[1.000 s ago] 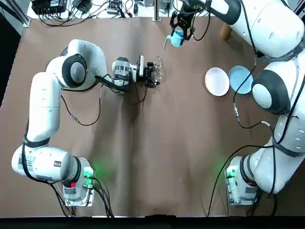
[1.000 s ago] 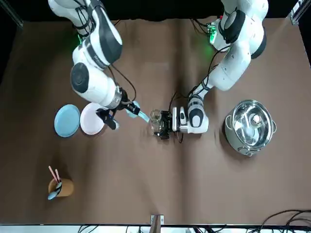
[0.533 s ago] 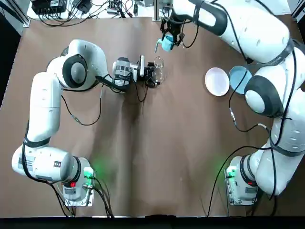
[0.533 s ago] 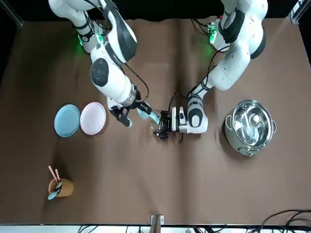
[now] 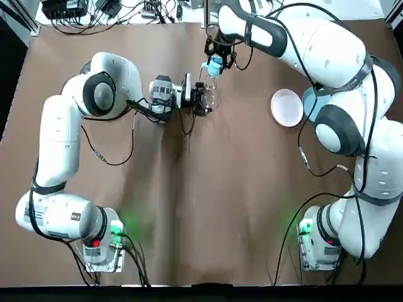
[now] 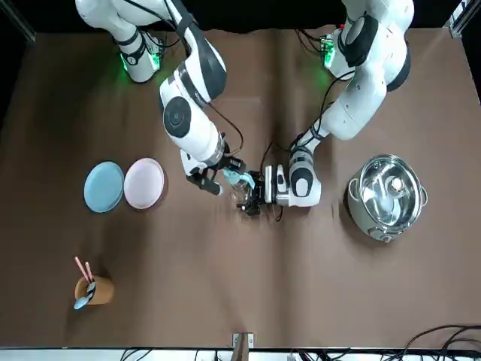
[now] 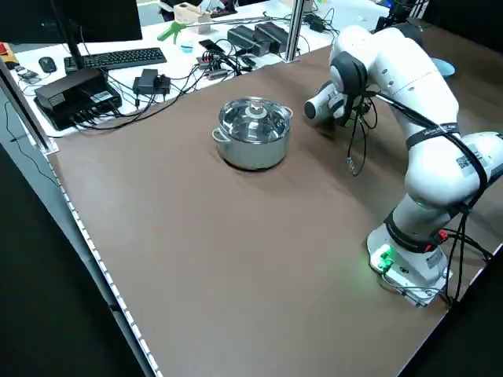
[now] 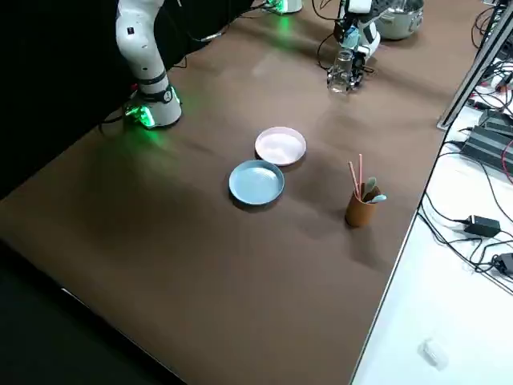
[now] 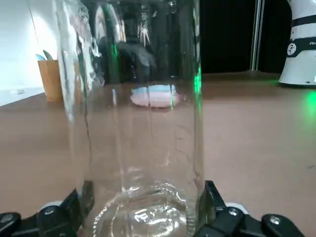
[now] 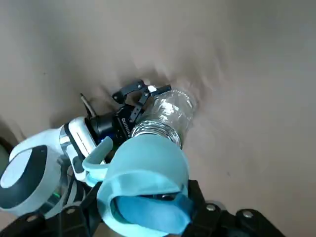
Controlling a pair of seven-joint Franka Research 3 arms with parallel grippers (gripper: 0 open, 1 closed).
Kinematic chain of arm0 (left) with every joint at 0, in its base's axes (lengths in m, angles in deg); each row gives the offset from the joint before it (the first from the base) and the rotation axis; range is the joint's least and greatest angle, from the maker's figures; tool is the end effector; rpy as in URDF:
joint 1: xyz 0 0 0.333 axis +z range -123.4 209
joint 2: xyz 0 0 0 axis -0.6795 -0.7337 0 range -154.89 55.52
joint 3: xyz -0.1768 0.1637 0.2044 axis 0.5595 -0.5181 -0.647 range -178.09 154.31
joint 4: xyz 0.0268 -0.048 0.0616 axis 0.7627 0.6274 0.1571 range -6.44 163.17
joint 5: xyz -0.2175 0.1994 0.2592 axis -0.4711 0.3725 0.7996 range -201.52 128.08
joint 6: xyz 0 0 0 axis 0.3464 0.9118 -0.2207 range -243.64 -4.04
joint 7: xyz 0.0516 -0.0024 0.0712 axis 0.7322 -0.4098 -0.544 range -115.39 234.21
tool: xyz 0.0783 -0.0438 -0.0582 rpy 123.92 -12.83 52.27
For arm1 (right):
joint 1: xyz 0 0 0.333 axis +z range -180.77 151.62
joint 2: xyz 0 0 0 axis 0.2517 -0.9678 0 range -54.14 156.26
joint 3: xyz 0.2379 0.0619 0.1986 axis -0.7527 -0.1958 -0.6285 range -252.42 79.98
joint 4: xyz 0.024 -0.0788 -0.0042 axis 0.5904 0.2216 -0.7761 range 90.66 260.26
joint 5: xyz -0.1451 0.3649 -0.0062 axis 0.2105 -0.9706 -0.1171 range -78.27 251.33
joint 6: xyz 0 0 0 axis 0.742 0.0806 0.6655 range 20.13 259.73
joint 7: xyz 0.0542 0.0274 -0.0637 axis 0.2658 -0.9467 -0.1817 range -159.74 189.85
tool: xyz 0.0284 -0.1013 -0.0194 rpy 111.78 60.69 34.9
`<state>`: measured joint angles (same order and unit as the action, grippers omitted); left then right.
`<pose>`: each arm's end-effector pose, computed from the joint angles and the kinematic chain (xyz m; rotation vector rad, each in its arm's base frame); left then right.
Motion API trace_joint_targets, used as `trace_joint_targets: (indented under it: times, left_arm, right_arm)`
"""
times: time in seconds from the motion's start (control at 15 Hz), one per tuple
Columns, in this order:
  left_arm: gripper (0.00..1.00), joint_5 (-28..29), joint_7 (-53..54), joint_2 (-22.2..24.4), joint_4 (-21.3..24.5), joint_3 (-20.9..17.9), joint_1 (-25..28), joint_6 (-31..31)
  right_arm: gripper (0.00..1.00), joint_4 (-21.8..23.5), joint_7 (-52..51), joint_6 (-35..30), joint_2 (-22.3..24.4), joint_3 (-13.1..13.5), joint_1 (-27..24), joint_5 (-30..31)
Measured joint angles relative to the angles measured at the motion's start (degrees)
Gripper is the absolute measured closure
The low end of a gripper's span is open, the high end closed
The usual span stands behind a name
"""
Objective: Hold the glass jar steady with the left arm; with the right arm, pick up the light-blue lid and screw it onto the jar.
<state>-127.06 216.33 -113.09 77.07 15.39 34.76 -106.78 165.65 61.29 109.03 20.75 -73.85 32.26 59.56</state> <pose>0.5400 -0.3822 0.0447 1.2514 -1.4062 1.1322 0.5535 0.4482 0.4032 -2.8045 0.5059 0.2482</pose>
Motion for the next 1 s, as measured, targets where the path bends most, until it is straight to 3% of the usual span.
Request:
trace_joint_targets:
  times: [0.4,1.0]
  left_arm:
    - [0.05,0.0,0.0,0.0,-0.01,-0.01,0.0,0.0]
    - [0.05,0.0,0.0,-0.01,-0.02,-0.02,-0.01,-0.02]
  right_arm:
    - [0.29,-0.76,-10.76,0.11,-1.71,0.0,0.6,0.0]
    - [0.29,-5.47,-27.57,-1.33,-5.24,0.05,0.72,0.23]
